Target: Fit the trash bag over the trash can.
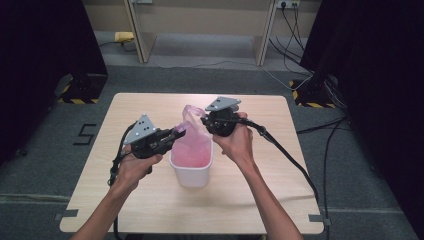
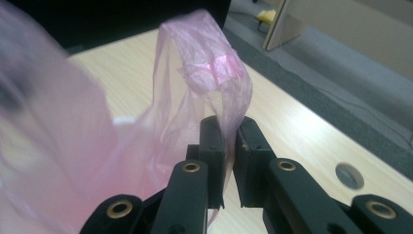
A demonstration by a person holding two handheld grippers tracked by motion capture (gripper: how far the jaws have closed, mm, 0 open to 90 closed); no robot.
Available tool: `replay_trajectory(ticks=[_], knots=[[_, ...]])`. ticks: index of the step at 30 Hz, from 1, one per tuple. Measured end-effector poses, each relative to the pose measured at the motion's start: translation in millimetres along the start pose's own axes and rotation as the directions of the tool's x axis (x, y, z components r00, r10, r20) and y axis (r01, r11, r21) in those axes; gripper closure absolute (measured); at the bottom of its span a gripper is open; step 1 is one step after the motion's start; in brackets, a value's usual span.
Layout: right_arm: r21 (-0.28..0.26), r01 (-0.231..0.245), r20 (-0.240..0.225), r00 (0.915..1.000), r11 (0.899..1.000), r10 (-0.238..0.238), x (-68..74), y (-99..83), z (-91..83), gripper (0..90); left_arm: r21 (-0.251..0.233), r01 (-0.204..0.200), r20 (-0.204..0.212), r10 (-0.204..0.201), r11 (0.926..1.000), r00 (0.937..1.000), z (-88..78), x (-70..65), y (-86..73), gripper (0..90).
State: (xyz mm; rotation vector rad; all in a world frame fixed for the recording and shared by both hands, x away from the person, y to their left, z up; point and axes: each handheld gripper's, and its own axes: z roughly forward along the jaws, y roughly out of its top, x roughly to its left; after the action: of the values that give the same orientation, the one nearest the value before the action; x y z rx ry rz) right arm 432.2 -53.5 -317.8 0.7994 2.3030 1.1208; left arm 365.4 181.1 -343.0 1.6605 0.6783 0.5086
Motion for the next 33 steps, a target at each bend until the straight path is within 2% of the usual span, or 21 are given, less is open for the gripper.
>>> replay_trajectory(ticks=[2,4,7,9,11,12,13,16,19,21,24,27,30,33], knots=[[0.011,-0.008,-0.008,0.9999,1.0,0.008,-2.6,-10.8,-3.6,84.5,0.015,0.022,-0.014,-0.021,0.9996,0.9997,-5.9,5.2,-8.8,87.7],[0.021,-0.012,-0.01,0.9999,1.0,0.012,-3.8,-21.8,-8.7,84.8,0.019,0.069,-0.011,-0.069,0.9974,0.9976,-13.7,9.1,-17.5,88.0],[0.019,-0.037,-0.026,0.999,0.999,0.037,-3.1,-37.6,-18.3,84.4,0.035,0.103,-0.018,-0.102,0.9941,0.9946,-24.8,10.3,-30.1,87.8],[0.018,-0.037,-0.044,0.9983,0.999,0.038,1.2,-46.7,-24.1,84.1,0.05,0.131,0.005,-0.132,0.9901,0.9913,-31.1,7.4,-39.3,86.1],[0.021,-0.037,-0.052,0.9979,0.999,0.038,4.8,-50.7,-27.1,84.1,0.061,0.133,0.007,-0.134,0.9892,0.991,-33.6,4.8,-43.8,85.4],[0.023,-0.016,-0.045,0.9988,1.0,0.017,14.3,-58.5,-33.8,84.2,0.078,0.132,0.01,-0.133,0.9882,0.991,-37.0,0.1,-51.7,85.2],[0.023,-0.016,-0.045,0.9988,1.0,0.017,14.3,-58.5,-33.8,84.2,0.078,0.132,0.01,-0.133,0.9882,0.991,-37.0,0.1,-51.7,85.2],[0.029,0.037,-0.032,0.9988,0.999,-0.036,35.1,-72.6,-46.1,84.5,0.096,0.134,0.01,-0.135,0.9863,0.9908,-43.9,-6.4,-63.2,84.5],[0.04,0.051,-0.031,0.9983,0.998,-0.05,45.1,-83.6,-51.2,84.4,0.108,0.146,0.008,-0.148,0.9833,0.989,-47.9,-8.5,-72.7,82.9],[0.052,0.053,-0.031,0.9982,0.997,-0.052,48.9,-89.6,-49.8,84.4,0.123,0.15,0.004,-0.152,0.981,0.9884,-47.5,-9.1,-78.2,82.5],[0.06,0.018,-0.049,0.9987,0.998,-0.015,46.8,-100.0,-43.5,83.9,0.14,0.15,0.0,-0.152,0.9787,0.9884,-44.1,-6.9,-86.2,82.1],[0.078,-0.023,-0.062,0.9977,0.997,0.028,40.7,-111.1,-33.7,83.5,0.142,0.196,0.013,-0.2,0.9702,0.9797,-36.9,0.8,-93.1,81.4],[0.086,-0.06,-0.074,0.9951,0.994,0.066,34.4,-118.9,-24.5,81.9,0.164,0.196,0.012,-0.201,0.9668,0.9796,-30.2,6.2,-99.8,78.4],[0.099,-0.04,-0.054,0.9975,0.994,0.045,33.4,-120.9,-19.5,76.7,0.192,0.181,0.012,-0.187,0.9646,0.9824,-28.1,7.9,-106.5,74.1]])
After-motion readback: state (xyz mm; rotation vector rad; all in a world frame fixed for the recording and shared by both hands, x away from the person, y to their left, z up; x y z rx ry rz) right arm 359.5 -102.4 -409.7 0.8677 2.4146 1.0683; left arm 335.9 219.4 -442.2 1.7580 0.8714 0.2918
